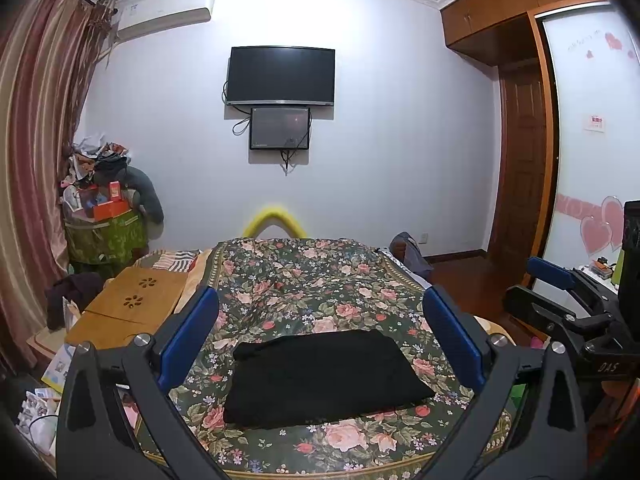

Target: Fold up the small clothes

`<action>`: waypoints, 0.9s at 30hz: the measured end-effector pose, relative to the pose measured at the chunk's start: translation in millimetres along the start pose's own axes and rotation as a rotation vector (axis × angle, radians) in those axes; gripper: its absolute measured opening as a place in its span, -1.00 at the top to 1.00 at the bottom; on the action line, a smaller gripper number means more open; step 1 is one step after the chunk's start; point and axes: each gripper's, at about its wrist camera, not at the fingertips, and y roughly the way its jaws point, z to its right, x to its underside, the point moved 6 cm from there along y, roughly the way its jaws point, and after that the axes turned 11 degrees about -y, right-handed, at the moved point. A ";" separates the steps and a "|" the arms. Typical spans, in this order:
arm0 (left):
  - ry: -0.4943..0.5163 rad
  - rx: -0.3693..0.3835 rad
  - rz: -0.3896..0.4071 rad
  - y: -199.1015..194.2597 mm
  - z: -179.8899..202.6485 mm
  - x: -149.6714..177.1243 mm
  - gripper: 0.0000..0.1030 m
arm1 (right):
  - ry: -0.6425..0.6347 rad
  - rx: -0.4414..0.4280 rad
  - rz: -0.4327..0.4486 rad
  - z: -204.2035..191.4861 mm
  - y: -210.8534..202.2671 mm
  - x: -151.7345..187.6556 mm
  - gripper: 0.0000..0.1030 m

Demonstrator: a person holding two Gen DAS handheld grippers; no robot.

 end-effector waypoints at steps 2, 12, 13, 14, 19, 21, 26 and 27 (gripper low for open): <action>0.001 0.002 -0.002 0.9 0.4 0.2 -0.99 | 0.000 0.000 -0.002 -0.2 0.2 -0.3 -0.99; 0.004 0.009 0.001 -0.7 -1.9 2.6 -0.99 | 0.000 0.000 -0.008 -2.5 -1.2 -1.3 -0.98; 0.003 0.009 0.000 -0.7 -1.9 2.7 -0.99 | 0.000 0.000 -0.008 -2.5 -1.2 -0.9 -0.99; 0.002 0.010 -0.001 -0.6 -1.7 2.8 -0.99 | 0.001 0.000 -0.008 -2.5 -1.2 -0.9 -0.99; 0.008 0.019 -0.002 -1.7 -1.5 2.3 -0.99 | 0.003 0.000 -0.007 -2.4 -1.5 -0.4 -0.99; 0.010 0.022 -0.001 -2.1 -1.6 2.1 -0.99 | 0.003 0.000 -0.009 -2.9 -1.6 -0.5 -0.99; 0.004 0.026 -0.003 -3.2 -3.9 1.3 -0.99 | -0.001 -0.001 -0.014 -7.2 -3.8 -1.4 -0.99; 0.004 0.027 -0.003 -3.3 -4.0 1.0 -0.99 | -0.001 0.000 -0.014 -8.1 -3.9 -1.8 -0.99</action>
